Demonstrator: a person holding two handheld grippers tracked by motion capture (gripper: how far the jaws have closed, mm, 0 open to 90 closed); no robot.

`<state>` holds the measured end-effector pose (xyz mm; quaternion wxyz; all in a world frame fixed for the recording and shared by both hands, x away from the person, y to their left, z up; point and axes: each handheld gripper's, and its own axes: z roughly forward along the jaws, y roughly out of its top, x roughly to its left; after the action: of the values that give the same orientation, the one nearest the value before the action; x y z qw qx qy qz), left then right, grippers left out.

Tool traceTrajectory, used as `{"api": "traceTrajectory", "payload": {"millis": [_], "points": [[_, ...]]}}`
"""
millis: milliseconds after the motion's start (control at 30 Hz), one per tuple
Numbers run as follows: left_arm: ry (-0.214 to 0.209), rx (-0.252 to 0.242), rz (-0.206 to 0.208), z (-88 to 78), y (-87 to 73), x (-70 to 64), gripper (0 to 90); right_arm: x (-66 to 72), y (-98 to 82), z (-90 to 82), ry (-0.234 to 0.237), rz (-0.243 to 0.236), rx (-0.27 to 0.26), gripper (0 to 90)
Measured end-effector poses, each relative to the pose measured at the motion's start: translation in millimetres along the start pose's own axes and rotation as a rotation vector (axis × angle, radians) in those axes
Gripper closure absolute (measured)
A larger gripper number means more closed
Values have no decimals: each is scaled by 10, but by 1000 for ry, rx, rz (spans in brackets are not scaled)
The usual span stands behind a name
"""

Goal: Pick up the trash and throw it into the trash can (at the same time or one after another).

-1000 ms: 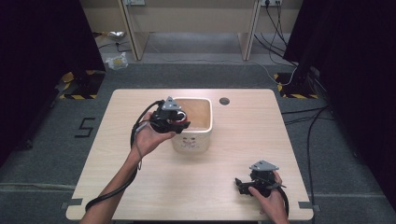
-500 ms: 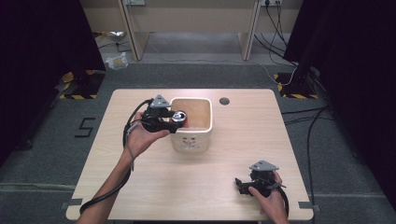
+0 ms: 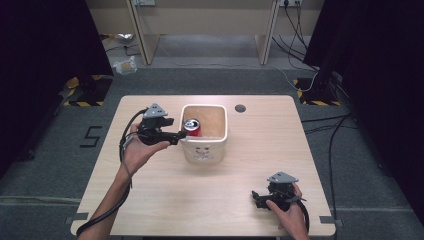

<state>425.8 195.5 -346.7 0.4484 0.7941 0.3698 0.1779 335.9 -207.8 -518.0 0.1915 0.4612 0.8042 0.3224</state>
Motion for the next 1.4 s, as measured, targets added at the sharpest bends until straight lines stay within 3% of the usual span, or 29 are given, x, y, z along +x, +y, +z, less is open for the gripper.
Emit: {"api": "traceTrajectory", "payload": {"millis": [800, 1400], "points": [[25, -40, -52, -218, -347, 170, 226, 0, 0, 1, 0, 0, -1, 0], [15, -50, -73, -257, -601, 144, 213, 0, 0, 1, 0, 0, -2, 0]]}}
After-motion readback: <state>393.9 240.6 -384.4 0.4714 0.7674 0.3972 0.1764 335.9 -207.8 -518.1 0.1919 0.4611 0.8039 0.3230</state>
